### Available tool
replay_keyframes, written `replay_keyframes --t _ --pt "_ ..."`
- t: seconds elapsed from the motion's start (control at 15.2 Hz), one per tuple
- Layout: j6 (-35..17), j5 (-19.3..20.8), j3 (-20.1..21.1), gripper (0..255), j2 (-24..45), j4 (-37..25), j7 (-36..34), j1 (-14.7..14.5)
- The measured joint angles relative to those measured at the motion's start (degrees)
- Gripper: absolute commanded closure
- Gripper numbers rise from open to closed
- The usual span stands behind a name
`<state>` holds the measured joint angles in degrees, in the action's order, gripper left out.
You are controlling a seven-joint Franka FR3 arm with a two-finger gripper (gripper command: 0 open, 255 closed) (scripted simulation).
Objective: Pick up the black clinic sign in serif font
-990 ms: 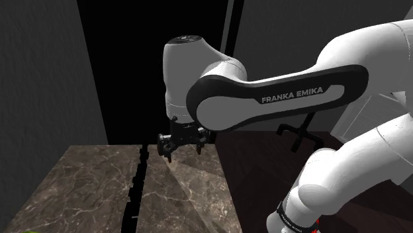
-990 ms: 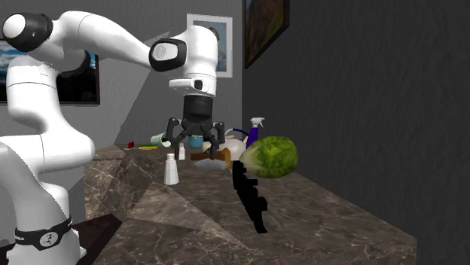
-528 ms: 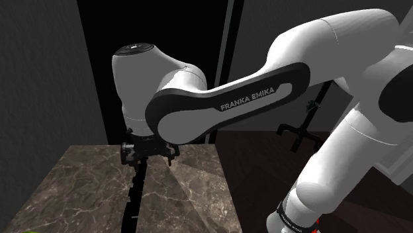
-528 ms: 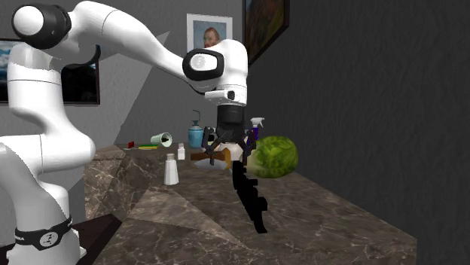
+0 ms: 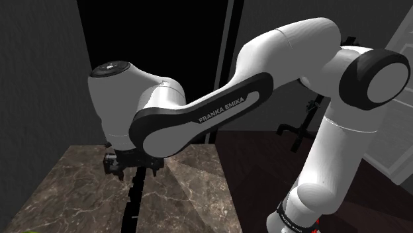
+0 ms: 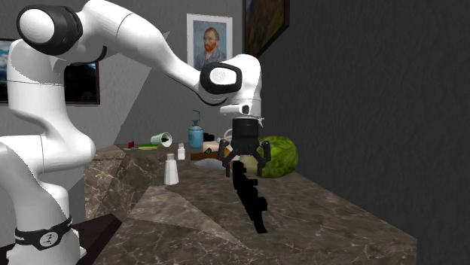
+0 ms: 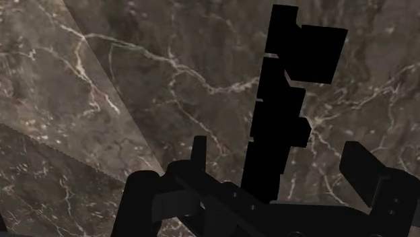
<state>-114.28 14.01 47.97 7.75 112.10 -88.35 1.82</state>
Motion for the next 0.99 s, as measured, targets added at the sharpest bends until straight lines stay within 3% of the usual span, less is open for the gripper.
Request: replay_keyframes --t 0.2,0.26,0.99 --pt "-1.7 1.3 -0.2 0 1.3 1.0 -1.0 -0.3" --pt "-2.0 1.4 -0.3 255 1.5 1.2 -1.2 -0.4" --pt "-2.0 1.4 -0.3 255 1.4 1.2 -1.2 -0.4"
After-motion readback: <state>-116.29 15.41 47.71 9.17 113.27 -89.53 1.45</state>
